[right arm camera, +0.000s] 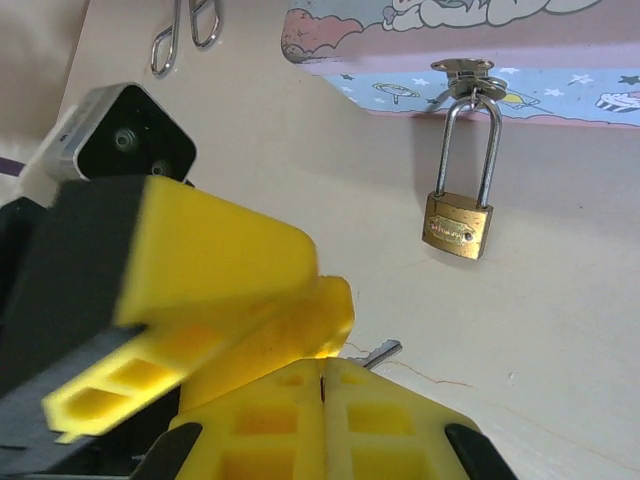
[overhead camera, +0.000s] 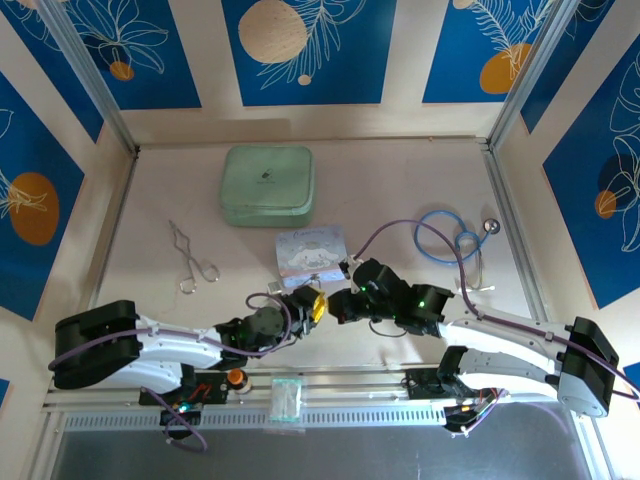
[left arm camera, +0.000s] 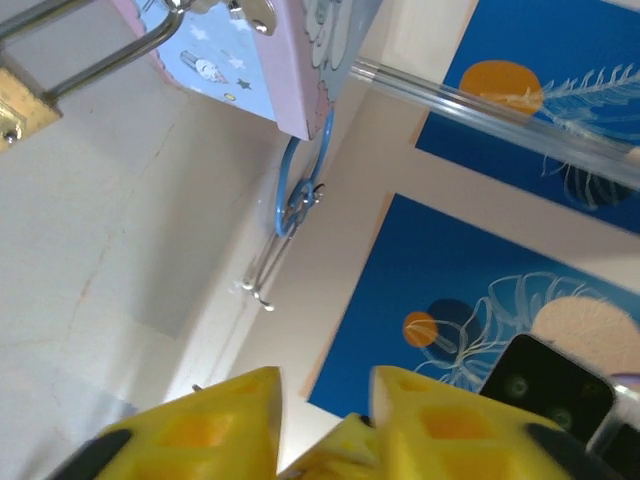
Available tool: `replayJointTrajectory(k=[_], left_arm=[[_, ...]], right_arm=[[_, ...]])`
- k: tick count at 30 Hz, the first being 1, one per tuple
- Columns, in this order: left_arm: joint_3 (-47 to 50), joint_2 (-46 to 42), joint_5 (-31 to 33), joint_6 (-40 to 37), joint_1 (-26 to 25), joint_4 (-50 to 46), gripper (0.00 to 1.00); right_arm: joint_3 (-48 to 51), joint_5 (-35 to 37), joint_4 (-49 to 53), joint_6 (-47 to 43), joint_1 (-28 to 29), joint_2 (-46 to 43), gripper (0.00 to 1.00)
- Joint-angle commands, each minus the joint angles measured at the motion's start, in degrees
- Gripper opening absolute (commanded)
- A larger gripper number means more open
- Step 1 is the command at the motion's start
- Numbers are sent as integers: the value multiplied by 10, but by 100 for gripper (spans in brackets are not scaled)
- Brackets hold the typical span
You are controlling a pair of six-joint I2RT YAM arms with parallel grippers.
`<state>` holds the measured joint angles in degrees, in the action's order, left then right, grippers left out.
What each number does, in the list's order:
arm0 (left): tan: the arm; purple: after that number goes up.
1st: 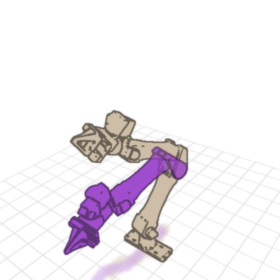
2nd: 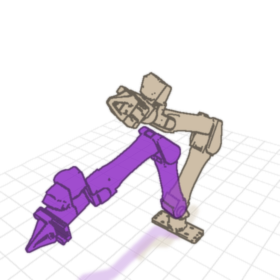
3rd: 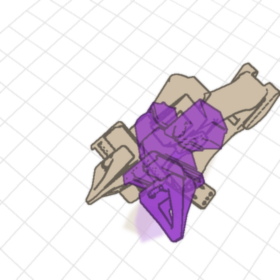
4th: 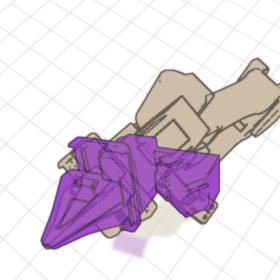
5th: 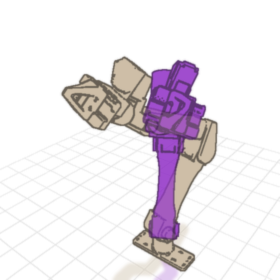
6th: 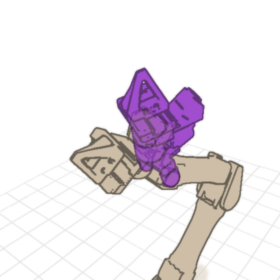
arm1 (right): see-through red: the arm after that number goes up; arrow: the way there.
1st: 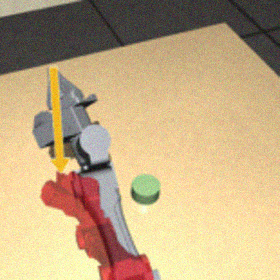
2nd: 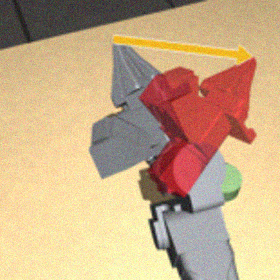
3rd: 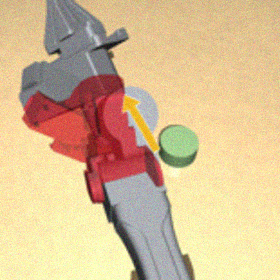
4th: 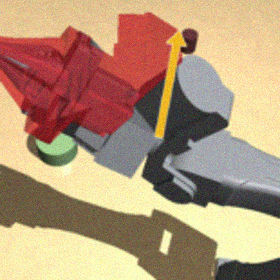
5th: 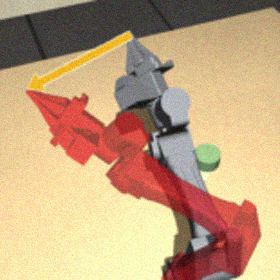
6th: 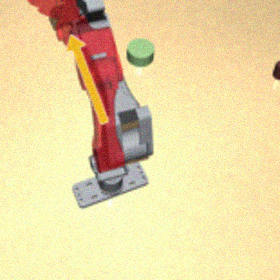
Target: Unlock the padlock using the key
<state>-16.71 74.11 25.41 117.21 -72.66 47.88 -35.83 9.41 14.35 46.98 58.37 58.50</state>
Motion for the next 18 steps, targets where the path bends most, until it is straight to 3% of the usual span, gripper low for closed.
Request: replayJointTrajectory(k=[1, 4, 9, 16, 18], left_arm=[[14, 13, -9, 8, -1, 31, 56], [13, 20, -11, 11, -1, 41, 70], [-2, 32, -20, 19, -1, 37, 73], [11, 77, -7, 23, -1, 140, 63], [9, 84, -12, 23, -1, 146, 53]], right_arm=[[6, 8, -13, 8, -2, -20, 0], [4, 13, -14, 5, -3, -23, 0], [-7, 2, -29, 3, 1, -3, 0], [3, -24, -75, 6, 13, 10, 0], [8, -31, -78, 5, 13, 10, 0]])
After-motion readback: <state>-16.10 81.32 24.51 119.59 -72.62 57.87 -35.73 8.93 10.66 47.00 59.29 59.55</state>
